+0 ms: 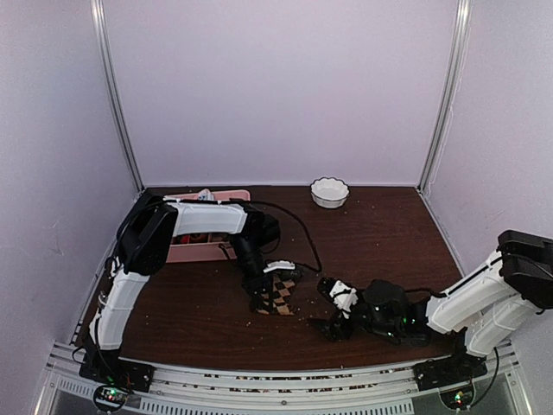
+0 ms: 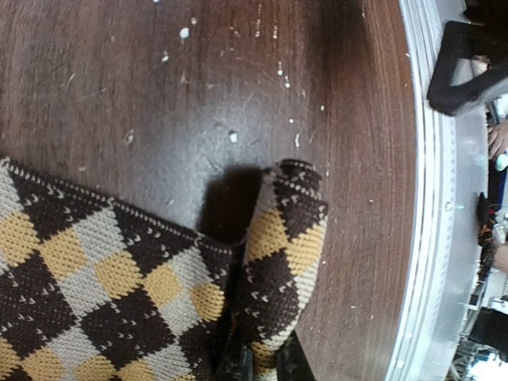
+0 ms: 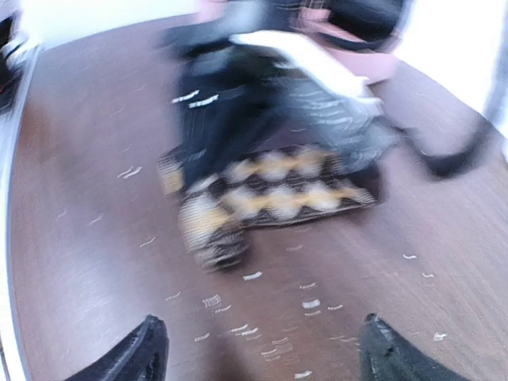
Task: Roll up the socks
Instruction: Roll the sock at the center of the board.
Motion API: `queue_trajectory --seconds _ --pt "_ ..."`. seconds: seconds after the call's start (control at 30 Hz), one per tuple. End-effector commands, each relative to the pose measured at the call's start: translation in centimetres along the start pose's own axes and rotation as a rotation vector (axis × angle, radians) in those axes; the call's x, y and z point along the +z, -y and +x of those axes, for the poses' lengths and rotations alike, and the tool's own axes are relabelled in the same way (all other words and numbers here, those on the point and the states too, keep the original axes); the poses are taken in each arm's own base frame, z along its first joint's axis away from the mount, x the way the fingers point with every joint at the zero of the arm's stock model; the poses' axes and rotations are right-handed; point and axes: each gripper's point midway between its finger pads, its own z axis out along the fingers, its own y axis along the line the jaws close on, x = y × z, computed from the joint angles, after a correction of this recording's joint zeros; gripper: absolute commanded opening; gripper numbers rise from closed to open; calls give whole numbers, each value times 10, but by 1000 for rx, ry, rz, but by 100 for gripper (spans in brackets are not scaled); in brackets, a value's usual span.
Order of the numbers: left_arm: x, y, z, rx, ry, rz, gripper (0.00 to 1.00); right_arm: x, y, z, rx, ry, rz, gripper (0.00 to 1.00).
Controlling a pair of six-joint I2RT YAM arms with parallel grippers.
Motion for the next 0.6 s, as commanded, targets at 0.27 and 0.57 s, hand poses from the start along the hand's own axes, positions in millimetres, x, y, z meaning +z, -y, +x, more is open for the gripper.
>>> queue_trajectory --seconds 0.27,0.57 --pt "38 -24 60 -167 -248 35 0 47 -58 -11 -487 11 -157 49" --pt "39 -23 59 -170 -254 53 0 79 -61 0 -589 -62 -179 42"
